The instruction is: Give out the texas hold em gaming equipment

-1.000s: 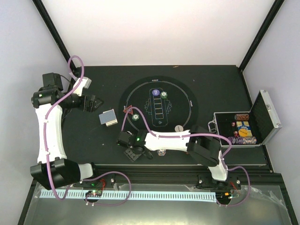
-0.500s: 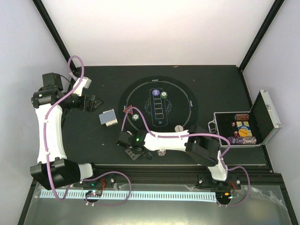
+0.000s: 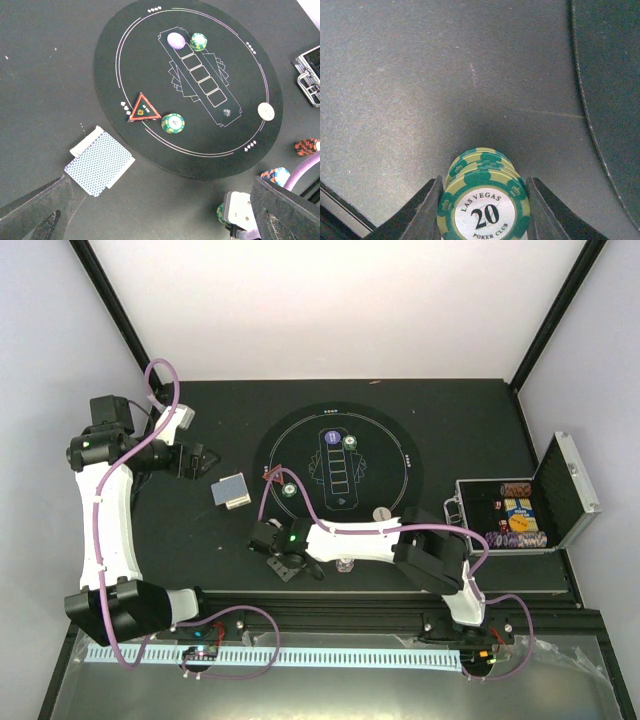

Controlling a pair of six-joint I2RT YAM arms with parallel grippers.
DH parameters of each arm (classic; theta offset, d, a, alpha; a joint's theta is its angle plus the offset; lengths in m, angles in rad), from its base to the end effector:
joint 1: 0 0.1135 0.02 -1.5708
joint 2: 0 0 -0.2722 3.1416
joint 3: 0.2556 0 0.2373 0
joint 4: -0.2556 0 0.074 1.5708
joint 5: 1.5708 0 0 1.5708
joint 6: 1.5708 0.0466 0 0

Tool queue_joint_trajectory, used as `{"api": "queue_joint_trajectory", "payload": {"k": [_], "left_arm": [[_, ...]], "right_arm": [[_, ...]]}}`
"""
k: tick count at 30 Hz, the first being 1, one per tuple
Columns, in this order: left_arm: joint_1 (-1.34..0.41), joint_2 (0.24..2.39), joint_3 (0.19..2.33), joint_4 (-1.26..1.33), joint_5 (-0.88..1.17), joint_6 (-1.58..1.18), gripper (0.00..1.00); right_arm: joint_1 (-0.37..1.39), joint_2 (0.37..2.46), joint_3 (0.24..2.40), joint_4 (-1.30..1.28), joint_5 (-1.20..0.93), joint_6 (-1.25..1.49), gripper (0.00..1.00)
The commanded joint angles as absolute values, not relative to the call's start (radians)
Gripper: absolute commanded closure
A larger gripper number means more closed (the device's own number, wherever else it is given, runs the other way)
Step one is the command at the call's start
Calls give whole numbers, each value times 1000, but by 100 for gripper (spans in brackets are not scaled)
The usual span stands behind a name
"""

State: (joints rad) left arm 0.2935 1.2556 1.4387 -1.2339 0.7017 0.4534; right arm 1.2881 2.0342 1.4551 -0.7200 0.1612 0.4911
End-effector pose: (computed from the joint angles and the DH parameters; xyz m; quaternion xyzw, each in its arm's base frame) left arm 0.2048 0.0305 0.3780 0.1606 0.8976 -0.2212 0.3460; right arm 0.1184 0.3809 0.1660 -0.3732 0.9144 0.0546 0.1470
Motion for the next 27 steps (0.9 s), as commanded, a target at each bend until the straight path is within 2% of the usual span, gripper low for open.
{"api": "queue_joint_trajectory", "payload": {"k": [1, 10, 14, 19, 27], "left_arm": [[301, 1236, 1483, -1246, 700, 461, 1], [301, 1232, 1486, -1241, 703, 454, 1], [301, 1229, 1488, -1238, 702, 451, 1], [301, 1224, 1487, -1227, 705, 444, 1], [301, 1223, 1484, -1223, 706, 442, 1]], "right_arm": [[1290, 2031, 1476, -723, 181, 492, 68], [1289, 1992, 1509, -749, 207, 479, 85], [1269, 1950, 1522, -770, 223, 470, 89], [1176, 1869, 1452, -769, 244, 458, 91], [972, 1772, 1209, -679, 249, 427, 91]]}}
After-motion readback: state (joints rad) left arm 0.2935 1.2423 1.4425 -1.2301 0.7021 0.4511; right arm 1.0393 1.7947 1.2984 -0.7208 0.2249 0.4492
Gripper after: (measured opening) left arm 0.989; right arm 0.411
